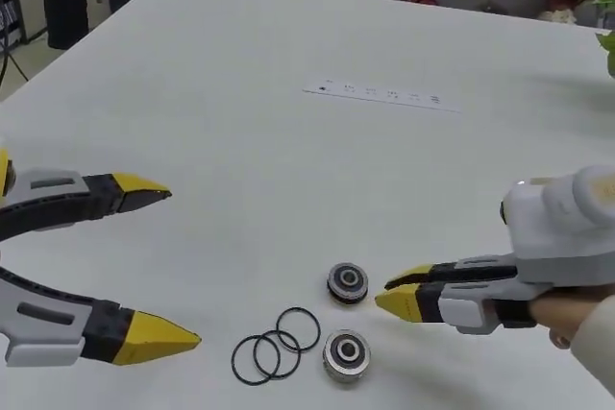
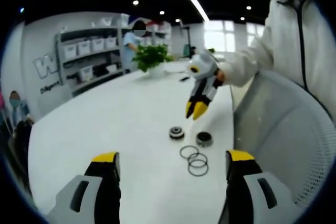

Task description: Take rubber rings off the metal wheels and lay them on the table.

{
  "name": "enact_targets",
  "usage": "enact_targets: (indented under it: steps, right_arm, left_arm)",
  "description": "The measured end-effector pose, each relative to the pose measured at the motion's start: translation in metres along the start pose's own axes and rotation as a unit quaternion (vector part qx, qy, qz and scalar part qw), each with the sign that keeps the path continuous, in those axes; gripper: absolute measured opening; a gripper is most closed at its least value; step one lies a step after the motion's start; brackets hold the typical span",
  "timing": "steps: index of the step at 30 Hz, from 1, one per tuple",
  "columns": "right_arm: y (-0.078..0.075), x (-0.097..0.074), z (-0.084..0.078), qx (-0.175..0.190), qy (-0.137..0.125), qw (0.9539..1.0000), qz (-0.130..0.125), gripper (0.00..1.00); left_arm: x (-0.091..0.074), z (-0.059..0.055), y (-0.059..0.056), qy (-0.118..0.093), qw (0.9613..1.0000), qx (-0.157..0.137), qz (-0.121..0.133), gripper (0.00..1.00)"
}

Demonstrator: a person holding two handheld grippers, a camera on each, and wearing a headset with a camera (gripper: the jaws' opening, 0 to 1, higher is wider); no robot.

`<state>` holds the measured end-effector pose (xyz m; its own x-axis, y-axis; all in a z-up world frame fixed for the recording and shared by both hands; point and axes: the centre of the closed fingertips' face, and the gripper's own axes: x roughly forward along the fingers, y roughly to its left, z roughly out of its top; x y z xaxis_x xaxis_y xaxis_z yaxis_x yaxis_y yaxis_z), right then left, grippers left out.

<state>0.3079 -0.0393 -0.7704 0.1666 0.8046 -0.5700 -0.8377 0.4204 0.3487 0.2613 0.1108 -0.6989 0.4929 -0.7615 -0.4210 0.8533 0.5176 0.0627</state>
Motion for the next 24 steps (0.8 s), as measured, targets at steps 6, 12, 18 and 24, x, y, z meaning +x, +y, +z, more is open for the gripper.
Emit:
enact_targets:
  steps: [6,12,18,24]
  right_arm:
    - [-0.002,-0.001,-0.001,-0.003,-0.001,1.0,-0.005,0.2]
    - [-0.004,-0.003,-0.003,-0.007,-0.003,0.9999,-0.009,0.24]
    - [-0.007,-0.005,-0.004,-0.008,-0.006,0.9998,-0.016,0.3]
    - [-0.01,-0.006,-0.007,-0.009,-0.006,0.9997,-0.021,0.33]
  left_arm:
    - [0.002,0.004,0.002,-0.001,1.0,0.004,-0.003,0.84]
    - [0.005,0.011,0.006,-0.003,0.9999,0.01,-0.006,0.84]
    - [0.009,0.025,0.011,-0.014,0.9998,0.015,-0.008,0.84]
    - [0.018,0.036,0.013,-0.021,0.9993,0.025,-0.016,0.84]
